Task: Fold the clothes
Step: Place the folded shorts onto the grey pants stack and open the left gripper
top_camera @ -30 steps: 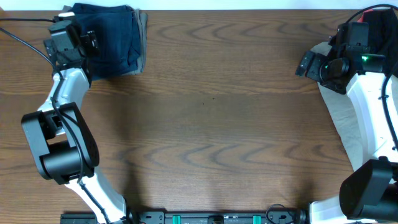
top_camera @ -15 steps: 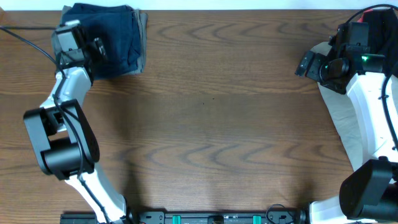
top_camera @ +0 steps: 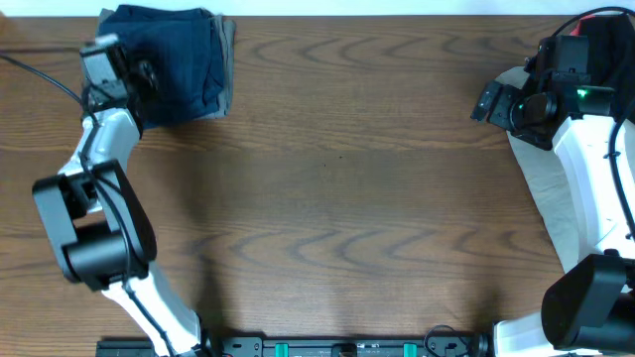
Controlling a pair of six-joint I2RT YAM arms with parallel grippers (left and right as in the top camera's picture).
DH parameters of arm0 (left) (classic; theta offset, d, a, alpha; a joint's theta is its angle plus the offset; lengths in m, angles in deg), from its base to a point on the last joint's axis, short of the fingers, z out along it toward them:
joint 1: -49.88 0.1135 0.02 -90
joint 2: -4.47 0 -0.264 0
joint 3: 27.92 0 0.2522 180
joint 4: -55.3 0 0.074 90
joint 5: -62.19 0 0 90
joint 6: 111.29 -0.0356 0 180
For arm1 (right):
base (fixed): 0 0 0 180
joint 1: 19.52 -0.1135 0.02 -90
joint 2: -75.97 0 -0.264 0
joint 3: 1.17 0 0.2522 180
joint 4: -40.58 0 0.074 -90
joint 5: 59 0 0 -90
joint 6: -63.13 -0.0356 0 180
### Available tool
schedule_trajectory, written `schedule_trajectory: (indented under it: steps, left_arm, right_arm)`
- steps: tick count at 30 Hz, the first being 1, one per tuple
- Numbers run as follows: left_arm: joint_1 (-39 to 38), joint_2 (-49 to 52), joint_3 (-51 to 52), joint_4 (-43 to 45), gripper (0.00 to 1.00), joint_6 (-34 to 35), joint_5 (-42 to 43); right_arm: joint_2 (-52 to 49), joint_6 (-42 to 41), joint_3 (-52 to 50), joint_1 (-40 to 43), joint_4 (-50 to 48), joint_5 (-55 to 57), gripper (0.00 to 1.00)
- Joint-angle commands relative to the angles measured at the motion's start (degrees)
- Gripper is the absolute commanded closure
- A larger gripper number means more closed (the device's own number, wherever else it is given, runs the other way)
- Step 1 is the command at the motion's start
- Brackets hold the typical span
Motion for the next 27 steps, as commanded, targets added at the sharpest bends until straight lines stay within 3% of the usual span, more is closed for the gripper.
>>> schedule_trajectory:
  steps: [1,7,13,20,26,27]
  left_arm:
    - [-2.84,-6.19,-1.03,4.94,0.15,2.29,0.35]
    - [-7.04,-4.59,-1.01,16.17,0.15,3.58,0.35]
    - [-8.55,4.35,-1.03,24.76,0.15,3.74,0.33]
    - [-8.48,14.64,-1.03,21.20,0.15,3.69,0.31]
    - [-8.66,12.44,-1.03,18.16,0.14,3.69,0.33]
    - [-8.74,10.80,-1.03,16.94,0.09,3.69,0.33]
  right_arm:
    - [-0.22,0.68,-0.02,0.26,0.00,0.42,0.01]
    - [-0.22,0.68,-0.02,0.26,0.00,0.42,0.01]
    - [-0.22,0.68,-0.02,0.26,0.00,0.42,0.01]
    - [-0.22,0.68,-0.02,0.26,0.00,0.42,0.01]
    - [-0.22,0.68,-0.02,0.26,0.00,0.42,0.01]
    - [-0.22,0.68,-0.02,0.26,0.00,0.42,0.01]
